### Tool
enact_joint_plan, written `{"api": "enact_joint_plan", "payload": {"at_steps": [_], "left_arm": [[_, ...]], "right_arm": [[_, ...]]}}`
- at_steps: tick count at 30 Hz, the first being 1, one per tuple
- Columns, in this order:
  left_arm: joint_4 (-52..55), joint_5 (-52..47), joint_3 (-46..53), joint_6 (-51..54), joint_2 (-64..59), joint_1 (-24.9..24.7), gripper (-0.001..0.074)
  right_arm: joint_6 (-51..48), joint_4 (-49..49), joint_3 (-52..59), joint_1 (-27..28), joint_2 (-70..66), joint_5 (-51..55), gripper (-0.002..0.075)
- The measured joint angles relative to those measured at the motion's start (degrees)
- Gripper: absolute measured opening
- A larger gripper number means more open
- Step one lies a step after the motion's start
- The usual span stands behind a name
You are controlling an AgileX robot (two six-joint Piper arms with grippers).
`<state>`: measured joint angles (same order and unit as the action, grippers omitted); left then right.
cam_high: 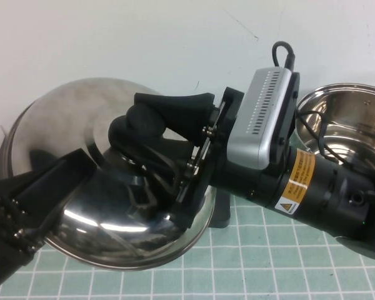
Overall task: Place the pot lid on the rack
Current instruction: Hand over the pot lid, then place the pot lid on the pot rack
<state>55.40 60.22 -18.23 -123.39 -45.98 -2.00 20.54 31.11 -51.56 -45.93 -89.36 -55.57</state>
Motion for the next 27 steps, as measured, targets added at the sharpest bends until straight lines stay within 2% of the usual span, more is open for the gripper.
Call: {"api": "enact_joint_plan", "payload": {"at_steps": [6, 9, 12, 15, 19, 21, 23, 27], "left_arm": [[-0.1, 1.16, 0.0, -1.58, 0.0, 0.0, 0.0155], [0.47, 1.21, 0.0, -1.79, 0.0, 0.0, 0.0104], [0.45, -0.54, 0.12, -1.83, -0.21, 0.0, 0.0105], [-0.16, -1.42, -0.11, -1.7, -0.42, 0.0, 0.0105], [0.3, -2.48, -4.31, -0.64, -1.13, 0.0, 0.0105], [2.82, -3.36, -8.24, -0.21, -2.35, 0.0, 0.0105], [7.79, -4.91, -13.61, 0.04, -4.25, 0.0, 0.0105], [19.41, -6.96, -24.95, -1.07, -9.85, 0.0, 0.0105]], "right_arm": [[4.74, 1.4, 0.0, 0.31, -0.23, -0.4, 0.0358], [5.17, 1.42, 0.0, 0.25, -0.23, -3.29, 0.0503], [4.61, 0.3, -0.24, -0.02, -0.12, -8.0, 0.0626], [2.95, -2.45, -0.46, 0.01, -0.03, -10.04, 0.0667], [2.43, -3.95, -0.46, 1.91, 2.02, -10.27, 0.0678], [2.43, -3.79, -0.46, 3.65, 4.72, -10.27, 0.0645], [2.43, -2.73, -0.46, 5.84, 7.89, -10.27, 0.0554], [2.43, 3.3, -0.46, 10.57, 16.1, -9.43, 0.0195]]}}
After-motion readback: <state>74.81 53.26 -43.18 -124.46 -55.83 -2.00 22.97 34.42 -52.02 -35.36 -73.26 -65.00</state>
